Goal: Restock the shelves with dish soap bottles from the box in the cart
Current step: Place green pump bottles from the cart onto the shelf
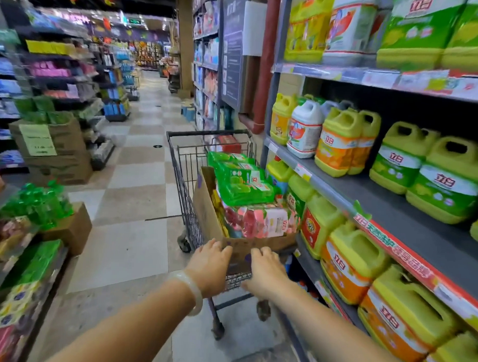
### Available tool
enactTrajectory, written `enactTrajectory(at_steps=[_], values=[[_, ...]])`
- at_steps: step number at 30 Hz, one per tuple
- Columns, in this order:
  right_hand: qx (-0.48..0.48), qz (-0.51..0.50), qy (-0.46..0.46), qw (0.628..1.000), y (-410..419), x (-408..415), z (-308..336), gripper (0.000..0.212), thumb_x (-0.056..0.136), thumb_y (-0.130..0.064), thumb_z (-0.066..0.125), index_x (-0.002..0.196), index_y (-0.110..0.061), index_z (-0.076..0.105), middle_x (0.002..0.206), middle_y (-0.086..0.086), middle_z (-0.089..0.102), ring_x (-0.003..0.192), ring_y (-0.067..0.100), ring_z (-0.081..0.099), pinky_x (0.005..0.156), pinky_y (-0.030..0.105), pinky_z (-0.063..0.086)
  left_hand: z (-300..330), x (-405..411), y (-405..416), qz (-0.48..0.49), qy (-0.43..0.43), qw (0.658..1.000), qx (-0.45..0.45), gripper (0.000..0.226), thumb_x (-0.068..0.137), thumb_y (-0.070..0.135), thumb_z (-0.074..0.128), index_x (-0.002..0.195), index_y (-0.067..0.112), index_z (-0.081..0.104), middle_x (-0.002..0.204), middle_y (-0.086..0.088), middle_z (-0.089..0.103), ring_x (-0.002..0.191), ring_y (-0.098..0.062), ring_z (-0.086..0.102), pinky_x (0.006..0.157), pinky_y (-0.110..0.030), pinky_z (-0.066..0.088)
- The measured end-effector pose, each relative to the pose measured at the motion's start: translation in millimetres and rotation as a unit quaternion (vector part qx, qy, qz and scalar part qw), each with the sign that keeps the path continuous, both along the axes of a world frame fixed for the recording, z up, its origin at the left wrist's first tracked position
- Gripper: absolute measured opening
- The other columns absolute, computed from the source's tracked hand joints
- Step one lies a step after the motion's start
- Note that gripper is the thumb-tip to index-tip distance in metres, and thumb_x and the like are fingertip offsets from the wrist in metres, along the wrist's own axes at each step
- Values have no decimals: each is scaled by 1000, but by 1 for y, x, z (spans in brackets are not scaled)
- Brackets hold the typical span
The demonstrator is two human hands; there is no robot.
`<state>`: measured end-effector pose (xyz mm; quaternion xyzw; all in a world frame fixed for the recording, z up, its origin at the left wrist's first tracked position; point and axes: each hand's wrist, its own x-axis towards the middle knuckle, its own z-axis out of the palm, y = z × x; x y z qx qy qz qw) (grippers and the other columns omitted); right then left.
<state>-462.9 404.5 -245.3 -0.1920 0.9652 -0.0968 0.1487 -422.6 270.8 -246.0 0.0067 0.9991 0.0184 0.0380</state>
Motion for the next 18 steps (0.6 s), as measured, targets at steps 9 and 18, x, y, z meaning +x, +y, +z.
enactTrajectory(at_steps=[9,18], values=[[-16,-76,-30,997,-57,-130,-4,70,83,-38,66,137,-10,30,144,13,29,135,33,27,108,45,33,9,-156,-79,-39,-42,998,26,63,82,32,64,136,13,38,136,-9,43,130,-27,37,108,-39,36],[-32,-123,3,992,-90,-258,-13,70,85,-38,62,138,-5,30,142,17,31,134,34,29,109,38,29,-17,-280,-116,-58,-64,995,58,63,86,31,59,140,10,35,140,-12,40,134,-29,35,112,-38,32]])
